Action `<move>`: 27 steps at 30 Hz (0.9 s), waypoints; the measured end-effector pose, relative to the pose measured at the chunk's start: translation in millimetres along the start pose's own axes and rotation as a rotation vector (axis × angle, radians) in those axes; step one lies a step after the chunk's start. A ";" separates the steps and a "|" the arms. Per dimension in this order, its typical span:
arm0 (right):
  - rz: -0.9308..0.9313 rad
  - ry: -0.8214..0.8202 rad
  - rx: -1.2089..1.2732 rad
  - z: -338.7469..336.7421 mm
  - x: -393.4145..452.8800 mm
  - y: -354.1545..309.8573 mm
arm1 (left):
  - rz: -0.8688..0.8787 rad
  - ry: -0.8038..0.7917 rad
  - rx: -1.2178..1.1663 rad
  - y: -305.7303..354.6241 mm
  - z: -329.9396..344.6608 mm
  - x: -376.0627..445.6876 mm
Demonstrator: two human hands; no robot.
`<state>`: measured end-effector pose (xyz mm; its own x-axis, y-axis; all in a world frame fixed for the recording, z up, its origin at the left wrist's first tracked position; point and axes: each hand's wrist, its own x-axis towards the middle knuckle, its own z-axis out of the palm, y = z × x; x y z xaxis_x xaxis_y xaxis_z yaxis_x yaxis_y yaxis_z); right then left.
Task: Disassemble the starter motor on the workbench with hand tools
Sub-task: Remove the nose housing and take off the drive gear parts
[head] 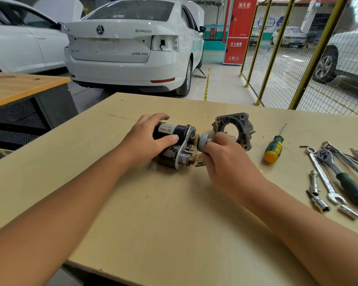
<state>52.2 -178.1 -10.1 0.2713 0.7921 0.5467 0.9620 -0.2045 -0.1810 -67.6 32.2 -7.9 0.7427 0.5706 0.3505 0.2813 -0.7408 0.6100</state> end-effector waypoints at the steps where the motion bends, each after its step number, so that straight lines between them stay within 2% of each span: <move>1: 0.001 -0.006 -0.010 -0.7 0.2 -0.6 | -0.007 0.001 -0.002 -0.2 0.4 0.7; 7: -0.003 0.052 -0.158 -6.6 -2.1 -4.7 | -0.078 -0.013 0.002 -3.1 2.3 3.4; 22: -0.008 0.056 0.009 -8.2 -1.6 -1.8 | -0.109 -0.009 0.047 5.3 0.0 -3.0; 25: -0.013 0.033 -0.010 -6.8 -1.7 -0.6 | -0.074 0.021 0.141 13.2 2.2 -6.3; 27: -0.017 0.030 -0.023 -6.5 -1.5 -0.9 | -0.033 0.010 0.124 18.3 5.1 -7.5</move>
<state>51.2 -182.8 -5.5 0.2550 0.7784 0.5737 0.9670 -0.2045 -0.1523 -65.0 12.4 -3.0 0.7257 0.5983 0.3397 0.3786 -0.7596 0.5288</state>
